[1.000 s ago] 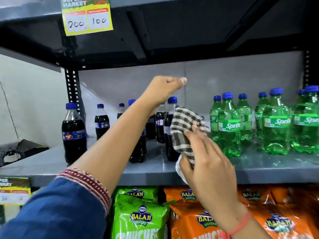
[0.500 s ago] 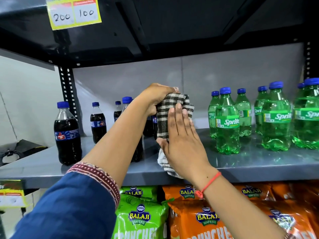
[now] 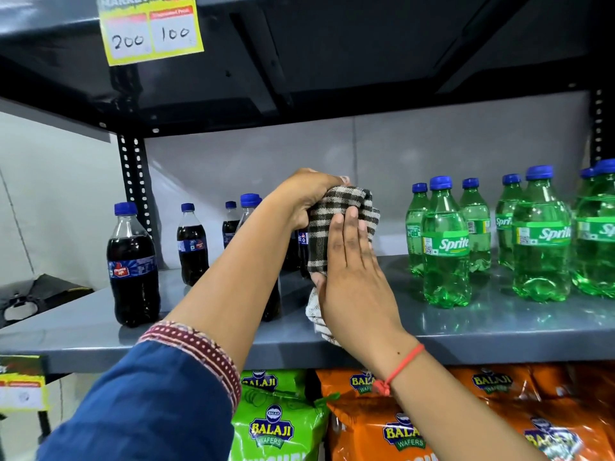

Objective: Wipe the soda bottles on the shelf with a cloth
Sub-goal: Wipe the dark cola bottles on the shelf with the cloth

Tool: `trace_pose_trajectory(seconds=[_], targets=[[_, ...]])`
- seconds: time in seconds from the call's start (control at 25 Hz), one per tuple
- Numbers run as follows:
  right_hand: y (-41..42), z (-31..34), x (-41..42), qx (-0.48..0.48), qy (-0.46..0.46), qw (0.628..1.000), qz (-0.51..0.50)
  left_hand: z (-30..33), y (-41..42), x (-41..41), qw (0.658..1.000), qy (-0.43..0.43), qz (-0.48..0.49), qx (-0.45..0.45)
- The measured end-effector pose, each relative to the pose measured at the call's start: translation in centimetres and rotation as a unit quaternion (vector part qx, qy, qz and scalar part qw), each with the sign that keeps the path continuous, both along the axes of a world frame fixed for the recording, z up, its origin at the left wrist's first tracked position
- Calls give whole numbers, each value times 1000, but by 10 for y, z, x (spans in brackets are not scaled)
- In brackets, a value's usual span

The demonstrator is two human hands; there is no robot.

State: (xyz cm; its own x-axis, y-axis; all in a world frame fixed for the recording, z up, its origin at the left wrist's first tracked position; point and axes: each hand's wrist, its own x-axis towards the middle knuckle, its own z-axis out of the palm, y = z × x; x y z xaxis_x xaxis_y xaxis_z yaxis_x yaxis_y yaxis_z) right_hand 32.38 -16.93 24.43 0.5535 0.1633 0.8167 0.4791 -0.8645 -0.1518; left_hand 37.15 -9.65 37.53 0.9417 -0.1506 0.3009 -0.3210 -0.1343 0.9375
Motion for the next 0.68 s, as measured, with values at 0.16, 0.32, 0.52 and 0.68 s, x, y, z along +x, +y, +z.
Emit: trace_pose_trajectory(seconds=[0.16,0.32,0.52,0.68], targets=[[0,-2,0,1,2,1000,4,-1,1,2,1000,0,-10,-7],[0,2,1,30,8,999,16,0,0,3,1000,4,-6,-9],[1,2,-3,60,1,998,13,-1,0,0,1000,1,-12,-12],[3,19,0,40,-7,999,10,-1,1,-1,1000,-4,-12,-2]])
